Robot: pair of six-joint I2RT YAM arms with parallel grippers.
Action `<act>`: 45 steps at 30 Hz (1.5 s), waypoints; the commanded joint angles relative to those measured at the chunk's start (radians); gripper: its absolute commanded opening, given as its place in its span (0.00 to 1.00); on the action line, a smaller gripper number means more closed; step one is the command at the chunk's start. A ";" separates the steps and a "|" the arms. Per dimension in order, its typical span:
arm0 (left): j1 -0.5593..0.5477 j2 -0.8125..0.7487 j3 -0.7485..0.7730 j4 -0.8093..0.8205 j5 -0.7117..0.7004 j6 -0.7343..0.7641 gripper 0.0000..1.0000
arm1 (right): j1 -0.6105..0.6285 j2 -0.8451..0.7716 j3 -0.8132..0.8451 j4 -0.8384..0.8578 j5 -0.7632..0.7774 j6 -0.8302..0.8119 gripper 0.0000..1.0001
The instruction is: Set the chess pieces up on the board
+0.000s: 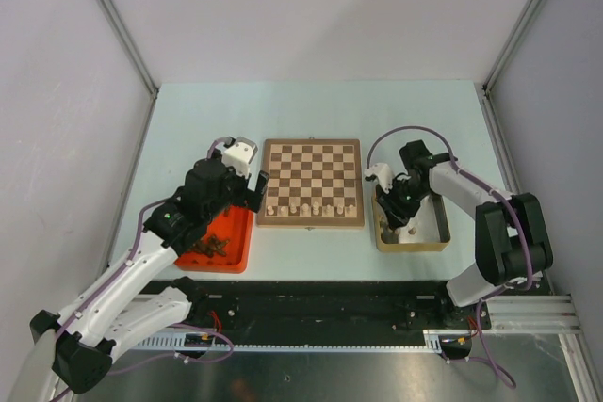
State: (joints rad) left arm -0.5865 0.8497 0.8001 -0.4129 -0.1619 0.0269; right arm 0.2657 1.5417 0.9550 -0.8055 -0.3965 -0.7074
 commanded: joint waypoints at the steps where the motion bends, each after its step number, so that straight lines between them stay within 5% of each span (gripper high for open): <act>1: 0.005 -0.023 0.005 0.033 0.007 0.047 1.00 | 0.024 0.026 -0.001 -0.001 0.016 0.002 0.43; 5: 0.005 -0.028 0.005 0.033 0.007 0.047 1.00 | 0.036 0.034 0.001 0.002 0.030 0.005 0.38; 12: 0.005 -0.031 0.004 0.036 0.005 0.042 1.00 | 0.036 0.014 -0.001 0.009 0.059 0.013 0.12; 16: 0.005 -0.032 0.004 0.034 0.009 0.041 1.00 | 0.006 -0.025 0.011 0.006 0.071 0.006 0.08; 30: 0.005 -0.040 0.002 0.036 -0.002 0.044 1.00 | 0.012 -0.134 0.189 -0.107 0.031 -0.058 0.06; 45: 0.005 -0.052 -0.001 0.036 -0.016 0.045 1.00 | 0.259 0.216 0.526 -0.161 0.107 -0.017 0.09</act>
State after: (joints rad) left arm -0.5865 0.8169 0.8001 -0.4057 -0.1734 0.0273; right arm 0.5037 1.6909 1.3773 -0.9176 -0.3237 -0.7338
